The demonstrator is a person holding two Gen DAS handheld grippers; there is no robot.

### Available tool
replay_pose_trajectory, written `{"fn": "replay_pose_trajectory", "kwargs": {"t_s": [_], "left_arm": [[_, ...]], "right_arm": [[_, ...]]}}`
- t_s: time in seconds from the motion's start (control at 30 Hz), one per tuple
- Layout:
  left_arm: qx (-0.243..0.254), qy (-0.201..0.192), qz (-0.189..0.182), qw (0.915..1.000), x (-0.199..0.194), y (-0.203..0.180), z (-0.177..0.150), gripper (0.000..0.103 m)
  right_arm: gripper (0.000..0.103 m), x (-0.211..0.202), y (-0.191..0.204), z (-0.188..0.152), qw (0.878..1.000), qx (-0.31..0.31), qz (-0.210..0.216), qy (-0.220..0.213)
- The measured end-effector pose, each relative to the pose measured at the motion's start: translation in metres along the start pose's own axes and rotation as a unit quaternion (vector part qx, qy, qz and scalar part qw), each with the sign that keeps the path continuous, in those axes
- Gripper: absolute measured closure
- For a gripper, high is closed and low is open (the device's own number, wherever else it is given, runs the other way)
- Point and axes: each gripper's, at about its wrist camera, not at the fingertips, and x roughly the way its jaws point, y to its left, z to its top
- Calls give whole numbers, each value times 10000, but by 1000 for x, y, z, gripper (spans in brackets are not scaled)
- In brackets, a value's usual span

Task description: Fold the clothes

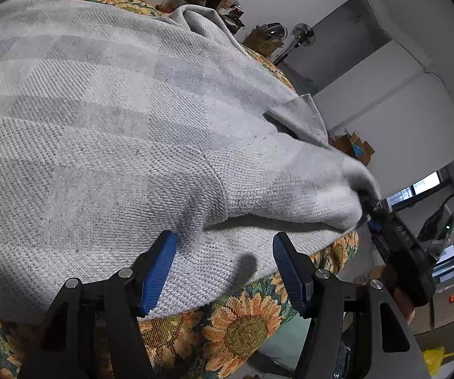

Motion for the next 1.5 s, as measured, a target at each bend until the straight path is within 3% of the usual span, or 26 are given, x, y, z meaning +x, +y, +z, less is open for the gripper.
{"fn": "replay_pose_trajectory", "kwargs": {"t_s": [0.07, 0.1, 0.2, 0.3, 0.4, 0.47, 0.57, 0.63, 0.73, 0.9, 1.0, 1.07, 1.13, 1.2, 1.3, 1.37, 1.5], "left_arm": [[35, 15, 13, 10000, 1, -1, 0, 39], [64, 24, 20, 10000, 0, -2, 0, 39], [136, 45, 5, 9999, 1, -3, 1, 39], [78, 49, -45, 9999, 3, -2, 2, 39], [27, 38, -85, 10000, 4, 0, 4, 39], [53, 23, -91, 9999, 6, 0, 4, 39], [179, -2, -73, 9998, 7, -1, 2, 39], [269, -18, -32, 9996, 8, -3, 1, 39], [268, -42, 38, 9996, 9, -5, 1, 39], [140, 14, -18, 9999, 12, -3, 3, 37], [59, 100, -134, 9998, 12, 1, 6, 37], [-39, 153, -218, 9996, 11, 4, 9, 37], [-135, 200, -301, 9993, 11, 7, 10, 37], [-255, 250, -411, 9985, 11, 11, 12, 37], [-516, 326, -634, 9961, 10, 18, 16, 37], [-713, 383, -813, 9934, 9, 23, 19, 37], [-562, 521, -1113, 9908, 7, 18, 23, 37]], "right_arm": [[72, 6, -7, -2, 9997, 159, -177, 69], [54, 11, -15, -4, 9989, 399, -226, 103], [46, -1, -12, -6, 9975, 457, -527, -114], [45, -22, 18, -5, 9945, -215, -900, -494], [30, -38, 56, -5, 9850, -1066, -1107, -789], [31, -32, 70, -3, 9852, -1290, -968, -582], [31, -7, 65, 9, 9907, -1007, -911, -52], [32, 4, 72, 20, 9888, -1104, -1002, -79], [31, 26, 105, 34, 9776, -1882, -941, -16], [32, 87, 141, 38, 9559, -2589, -1138, 796], [37, 122, 142, 33, 9533, -2484, -1078, 1339], [61, 133, 140, 33, 9536, -2422, -1166, 1357], [98, 129, 134, 41, 9630, -2137, -1277, 1036], [98, 119, 127, 55, 9770, -1657, -1070, 806], [98, 89, 141, 80, 9828, -1615, -829, 336], [98, 63, 157, 101, 9849, -1643, -543, -44], [98, 4, 188, 143, 9830, -1625, 122, -847]]}}
